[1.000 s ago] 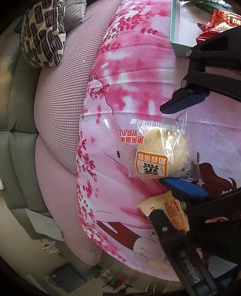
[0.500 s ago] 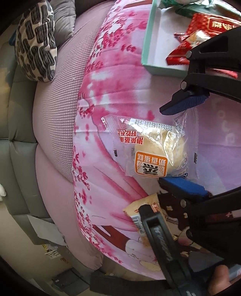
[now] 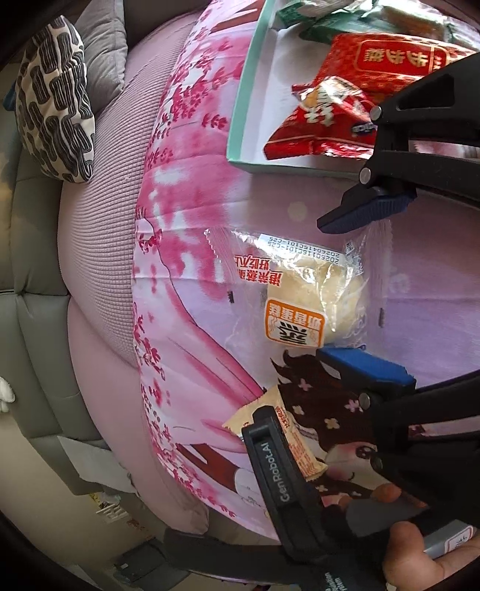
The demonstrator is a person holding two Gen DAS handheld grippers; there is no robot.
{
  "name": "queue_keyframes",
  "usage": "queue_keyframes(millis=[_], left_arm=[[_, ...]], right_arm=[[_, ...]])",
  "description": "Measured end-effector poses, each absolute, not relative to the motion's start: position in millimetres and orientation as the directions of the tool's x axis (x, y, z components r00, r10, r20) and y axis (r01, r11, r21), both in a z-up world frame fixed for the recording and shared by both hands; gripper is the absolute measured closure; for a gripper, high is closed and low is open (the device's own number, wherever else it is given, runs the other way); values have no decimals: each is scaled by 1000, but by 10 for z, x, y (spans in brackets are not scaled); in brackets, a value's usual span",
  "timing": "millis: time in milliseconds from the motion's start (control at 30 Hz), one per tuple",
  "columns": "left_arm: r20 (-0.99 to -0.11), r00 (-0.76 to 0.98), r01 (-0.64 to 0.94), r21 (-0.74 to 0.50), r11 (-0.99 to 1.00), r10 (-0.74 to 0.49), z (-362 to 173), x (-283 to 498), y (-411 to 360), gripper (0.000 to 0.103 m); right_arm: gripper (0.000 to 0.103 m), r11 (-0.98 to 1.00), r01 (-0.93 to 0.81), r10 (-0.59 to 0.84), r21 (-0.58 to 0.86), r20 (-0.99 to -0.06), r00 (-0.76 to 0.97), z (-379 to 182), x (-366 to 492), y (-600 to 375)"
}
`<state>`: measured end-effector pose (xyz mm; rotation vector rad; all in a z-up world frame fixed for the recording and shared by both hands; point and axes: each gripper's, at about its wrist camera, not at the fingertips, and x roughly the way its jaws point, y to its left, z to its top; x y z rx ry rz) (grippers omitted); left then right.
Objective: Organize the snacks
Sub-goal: 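Lift the biscuit pack and the bun and carry them over the tray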
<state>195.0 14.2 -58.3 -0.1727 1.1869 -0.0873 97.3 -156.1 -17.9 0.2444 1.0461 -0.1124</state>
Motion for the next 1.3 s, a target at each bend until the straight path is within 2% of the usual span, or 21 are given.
queue_keyframes(millis=[167,367,700,1033,1300], left_arm=[[-914,359,-22,-213,977,-192,-527,1876,160,28],[-912,345,-30,-248,968,-223,-467,1770,207,30],[-894,352,-44,-311,949,-276,-272,1555,304,31],[-850,408,13,-361,933,-334,71,1429,276,31],[-826,435,75,-365,928,-360,260,1302,153,31]], right_arm=[[41,963,219,28,157,-867,497,-149,866,-1586],[53,957,210,69,202,-857,510,-97,754,-1600],[56,952,201,98,232,-849,519,-60,618,-1568],[57,943,213,97,257,-822,561,130,305,-1621],[57,933,228,72,279,-763,642,458,-21,-1729]])
